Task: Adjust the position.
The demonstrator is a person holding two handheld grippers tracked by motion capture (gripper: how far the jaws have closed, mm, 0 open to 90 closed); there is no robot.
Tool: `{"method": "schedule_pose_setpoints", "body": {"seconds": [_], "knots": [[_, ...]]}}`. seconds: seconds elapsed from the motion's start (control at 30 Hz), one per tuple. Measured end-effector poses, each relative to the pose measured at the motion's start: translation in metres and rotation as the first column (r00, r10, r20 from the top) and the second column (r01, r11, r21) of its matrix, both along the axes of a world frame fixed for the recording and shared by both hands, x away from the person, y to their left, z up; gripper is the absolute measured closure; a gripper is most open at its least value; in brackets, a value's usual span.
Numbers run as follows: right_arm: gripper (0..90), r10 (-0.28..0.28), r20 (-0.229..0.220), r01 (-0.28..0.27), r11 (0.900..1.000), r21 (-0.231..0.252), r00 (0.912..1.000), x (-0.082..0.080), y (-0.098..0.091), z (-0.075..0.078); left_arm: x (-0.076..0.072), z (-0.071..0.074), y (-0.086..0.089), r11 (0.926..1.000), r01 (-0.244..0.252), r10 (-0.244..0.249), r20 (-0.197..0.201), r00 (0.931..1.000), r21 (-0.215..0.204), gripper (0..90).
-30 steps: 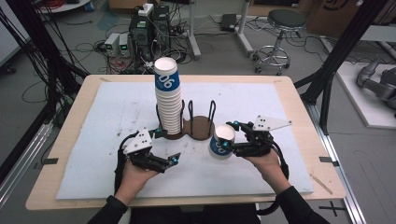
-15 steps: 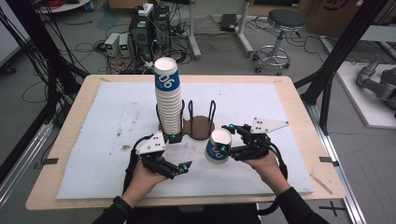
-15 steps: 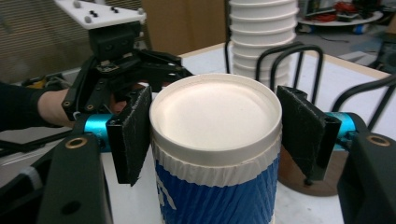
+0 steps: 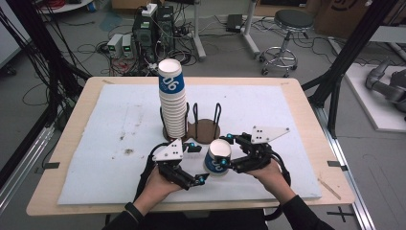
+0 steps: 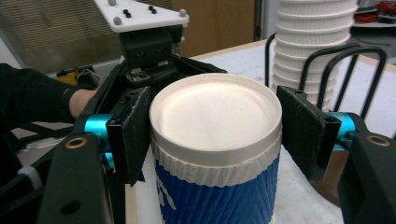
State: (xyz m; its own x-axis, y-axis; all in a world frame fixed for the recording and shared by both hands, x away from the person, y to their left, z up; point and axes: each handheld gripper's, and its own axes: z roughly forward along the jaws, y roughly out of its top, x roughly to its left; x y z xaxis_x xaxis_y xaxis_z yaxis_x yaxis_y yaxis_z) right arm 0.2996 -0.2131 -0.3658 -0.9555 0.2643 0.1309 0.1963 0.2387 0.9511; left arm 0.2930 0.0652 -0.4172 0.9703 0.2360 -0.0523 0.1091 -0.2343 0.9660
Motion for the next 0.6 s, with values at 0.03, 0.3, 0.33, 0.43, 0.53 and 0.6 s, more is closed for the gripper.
{"method": "schedule_pose_setpoints", "body": {"seconds": [0.03,0.3,0.33,0.43,0.53,0.6], "knots": [[31.2,0.005,0.000,-0.005,1.0000,0.002,1.0000,0.000,0.001,0.000,0.000,0.000,-0.002,1.0000,0.006,-0.006,-0.004,1.0000,-0.001,6.8],[31.2,0.045,-0.005,-0.044,0.9990,0.009,0.9990,-0.001,0.010,-0.001,0.005,-0.002,-0.014,0.9982,0.059,-0.059,-0.043,0.9973,-0.014,6.9],[31.2,0.049,-0.010,-0.049,0.9987,0.010,0.9987,-0.002,0.010,-0.001,0.005,-0.003,-0.015,0.9978,0.066,-0.066,-0.044,0.9969,-0.011,6.8],[31.2,0.061,-0.014,-0.061,0.9980,0.015,0.9980,-0.003,0.012,-0.001,0.007,-0.005,-0.018,0.9972,0.074,-0.074,-0.051,0.9960,0.005,6.9],[31.2,0.066,-0.010,-0.066,0.9978,0.012,0.9978,-0.003,0.014,-0.002,0.007,-0.006,-0.020,0.9964,0.083,-0.083,-0.049,0.9954,0.013,7.7],[31.2,0.063,-0.007,-0.063,0.9980,0.009,0.9980,-0.003,0.014,-0.002,0.008,-0.006,-0.020,0.9944,0.104,-0.103,-0.055,0.9931,0.017,11.0]]}}
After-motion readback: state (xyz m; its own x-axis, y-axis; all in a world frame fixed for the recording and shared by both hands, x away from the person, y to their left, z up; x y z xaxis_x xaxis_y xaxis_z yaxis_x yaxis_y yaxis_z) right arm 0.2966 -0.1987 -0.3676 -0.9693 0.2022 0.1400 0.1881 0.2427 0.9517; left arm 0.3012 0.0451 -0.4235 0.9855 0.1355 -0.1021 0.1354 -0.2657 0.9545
